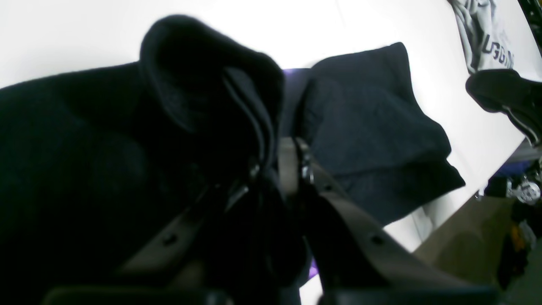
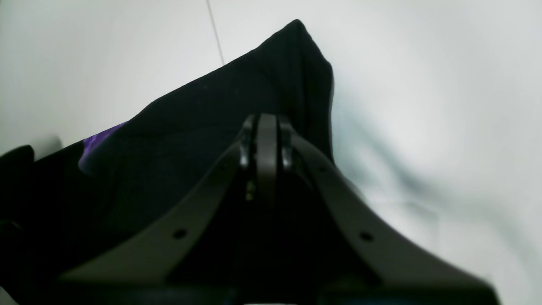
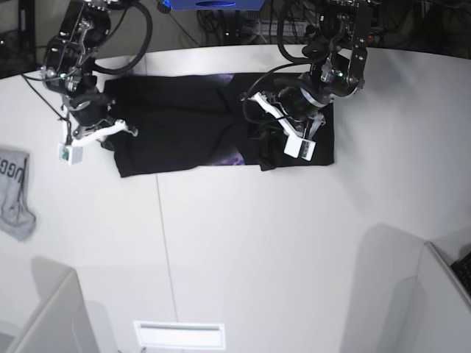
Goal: Fold the T-shirt properly
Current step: 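Lay the strip end down at mid-strip and open the left gripper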
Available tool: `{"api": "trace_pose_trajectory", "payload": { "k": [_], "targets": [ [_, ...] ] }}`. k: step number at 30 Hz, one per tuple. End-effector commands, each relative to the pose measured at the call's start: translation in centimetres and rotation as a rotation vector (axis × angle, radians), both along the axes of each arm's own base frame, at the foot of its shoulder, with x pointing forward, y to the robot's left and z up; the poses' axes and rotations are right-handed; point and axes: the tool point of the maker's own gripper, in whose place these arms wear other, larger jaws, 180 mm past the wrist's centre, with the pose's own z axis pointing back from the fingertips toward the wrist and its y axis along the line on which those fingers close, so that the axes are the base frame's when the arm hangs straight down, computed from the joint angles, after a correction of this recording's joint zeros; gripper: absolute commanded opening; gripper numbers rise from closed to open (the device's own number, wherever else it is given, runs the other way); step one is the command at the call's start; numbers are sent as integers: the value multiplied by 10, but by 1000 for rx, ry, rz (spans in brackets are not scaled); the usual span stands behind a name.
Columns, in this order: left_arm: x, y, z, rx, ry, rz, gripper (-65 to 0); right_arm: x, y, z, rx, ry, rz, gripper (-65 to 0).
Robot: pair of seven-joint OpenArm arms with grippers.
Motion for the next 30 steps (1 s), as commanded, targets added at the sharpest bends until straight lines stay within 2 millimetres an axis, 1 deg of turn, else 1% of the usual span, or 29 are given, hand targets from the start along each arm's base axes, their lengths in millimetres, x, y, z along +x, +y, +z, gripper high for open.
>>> {"api": "trace_pose_trajectory", "payload": {
  "k": [1, 10, 17, 23, 24, 26, 30],
  "targets": [
    [5, -2, 9, -19, -31, 3, -650, 7, -3, 10, -3, -45, -8, -650],
    [4, -2, 8, -20, -28, 1, -650, 8, -3, 11, -3, -47, -8, -650],
    [4, -3, 8, -20, -26, 0, -650, 6, -3, 1, 8, -20, -12, -650],
    [4, -3, 8, -25, -25, 0, -650, 7, -3, 1, 8, -21, -12, -650],
    [4, -3, 8, -25, -25, 0, -629, 7, -3, 1, 8, -23, -12, -650],
    [3, -4, 8, -25, -25, -1, -527, 8, -3, 2, 8, -24, -13, -650],
    [0, -23, 11, -38, -33, -59, -290, 8, -3, 2, 8, -24, -13, -650]
  ]
}}
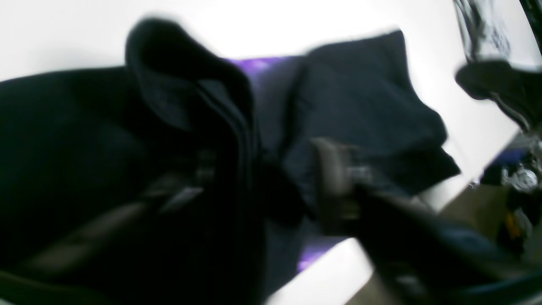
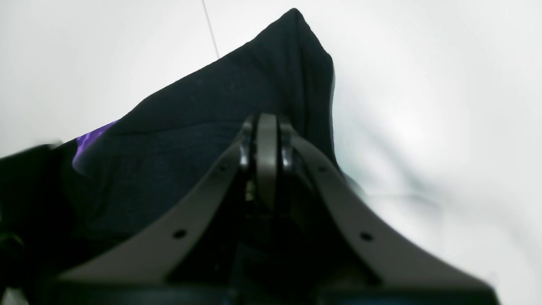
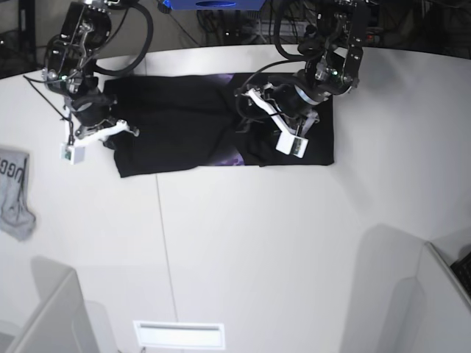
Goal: Fold the T-shirt properly
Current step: 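Lay the strip end down at mid-strip and open the left gripper, then move both grippers to the two ends of the folded bundle and grasp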
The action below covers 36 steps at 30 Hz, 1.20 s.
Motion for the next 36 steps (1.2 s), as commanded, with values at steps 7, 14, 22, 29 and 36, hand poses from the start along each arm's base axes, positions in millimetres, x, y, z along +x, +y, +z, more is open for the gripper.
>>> {"api": "trace_pose_trajectory", "payload": {
  "k": [7, 14, 22, 29, 36],
  "targets": [
    [1, -39, 18, -55, -52, -111, -123, 8, -3, 11, -4, -47, -9, -650],
    [6, -26, 18, -34, -64, -85, -130, 11, -3, 14, -4, -58, -8, -650],
    [8, 86, 3, 124, -39, 148, -650, 6, 5, 7, 13, 28, 45, -597],
    [-4, 200, 0, 282, -14, 388, -650, 4, 14, 5, 8, 107, 164, -174],
    [-19, 258, -26, 540, -2, 421, -650, 10, 5, -22, 24, 165, 165, -197]
  ]
}}
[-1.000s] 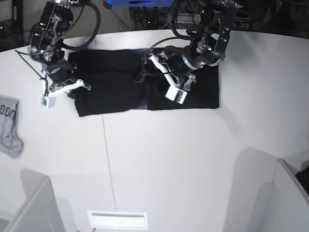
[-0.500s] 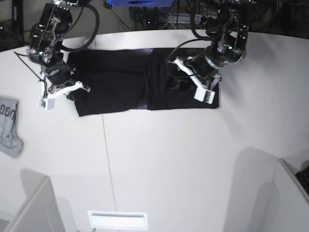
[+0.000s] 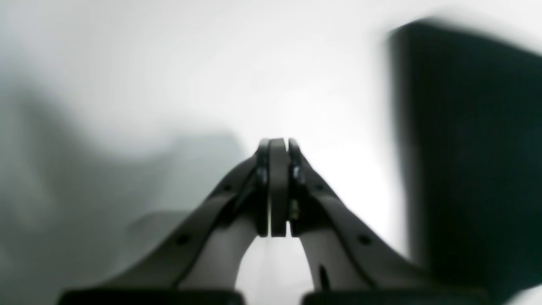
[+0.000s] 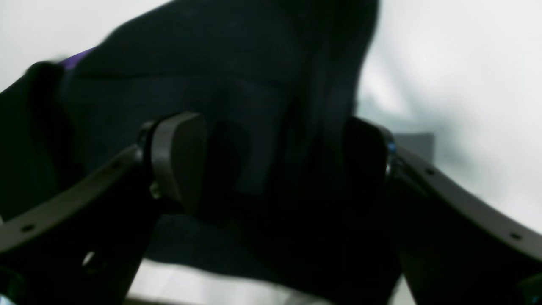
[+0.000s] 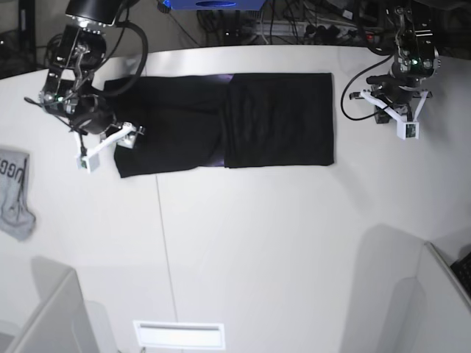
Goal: Fold the T-shirt properly
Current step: 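Move both grippers to the two ends of the folded bundle and grasp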
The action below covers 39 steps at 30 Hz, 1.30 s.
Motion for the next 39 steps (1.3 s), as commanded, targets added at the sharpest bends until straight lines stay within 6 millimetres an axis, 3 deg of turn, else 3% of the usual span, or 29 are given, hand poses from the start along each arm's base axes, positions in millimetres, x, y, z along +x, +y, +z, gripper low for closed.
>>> {"api": "trace_pose_trajectory", "payload": {
  "k": [1, 5, 10, 17, 25, 28, 34, 39],
  "targets": [
    [3, -1, 4, 28, -47, -35, -650, 11, -4, 8, -2, -53, -11, -197],
    [-4, -22, -13, 22, -93, -162, -650, 9, -16, -5, -14, -40, -30, -197],
    [-11, -32, -34, -32, -69, -140, -650, -1, -15, -19, -1, 6, -29, -197],
    [14, -40, -26, -51, -124, -134, -650, -30, 18, -28, 32, 86, 56, -197],
    [36, -85, -36, -104, -121, -246, -650, -36, 29, -44, 62, 140, 75, -207],
    [38, -91, -52, -121, -84, -248, -650, -38, 30, -46, 64, 147, 75, -308],
    [49, -101, -66, -137, -59, -268, -650, -35, 26, -45, 54, 139, 74, -635],
    [60, -118, -60, -144, -80, -317, -650, -19, 14, -33, 15, 99, 80, -650]
  ]
}}
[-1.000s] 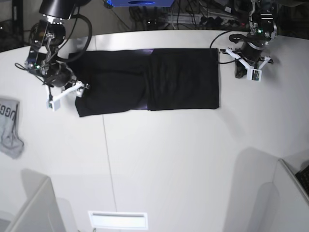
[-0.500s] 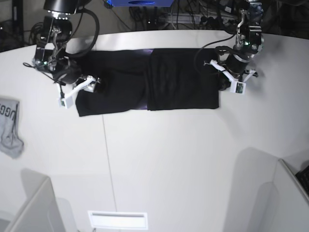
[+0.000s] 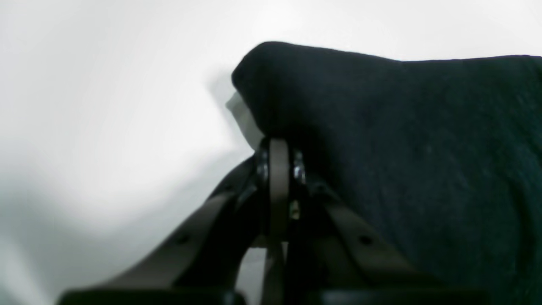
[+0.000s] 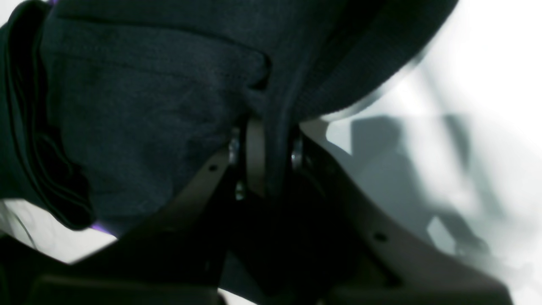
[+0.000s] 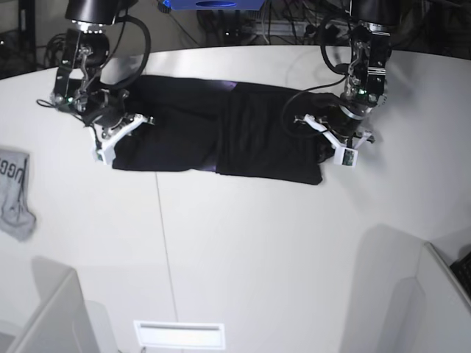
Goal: Fold the T-shirt properly
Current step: 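Move both grippers to the two ends of the folded bundle and grasp, then lift the bundle end with the right gripper and fold it toward the left gripper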
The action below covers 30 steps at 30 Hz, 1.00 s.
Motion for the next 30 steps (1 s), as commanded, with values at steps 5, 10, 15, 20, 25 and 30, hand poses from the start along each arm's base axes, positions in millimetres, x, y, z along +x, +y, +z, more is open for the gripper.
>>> {"api": "trace_pose_trajectory", "payload": {
  "k": [5, 10, 15, 20, 25, 30],
  "targets": [
    [-22, -1, -18, 52, 116, -35, -650, 16, -7, 37, -79, -108, 29, -650],
    [-32, -3, -19, 50, 125, -40, -650, 23, 29, 65, -81, -171, 155, -650],
    [-37, -7, -20, 46, 132, -45, -650, 27, 54, 91, -74, -255, 226, -650],
    [-47, -31, -25, 38, 151, -123, -650, 23, 77, 98, -27, -264, 255, -650],
    [-50, -40, -27, 33, 157, -146, -650, 24, 94, 102, 24, -277, 248, -650],
    [-50, -41, -27, 31, 157, -146, -650, 29, 107, 114, 79, -316, 240, -650]
  ]
}}
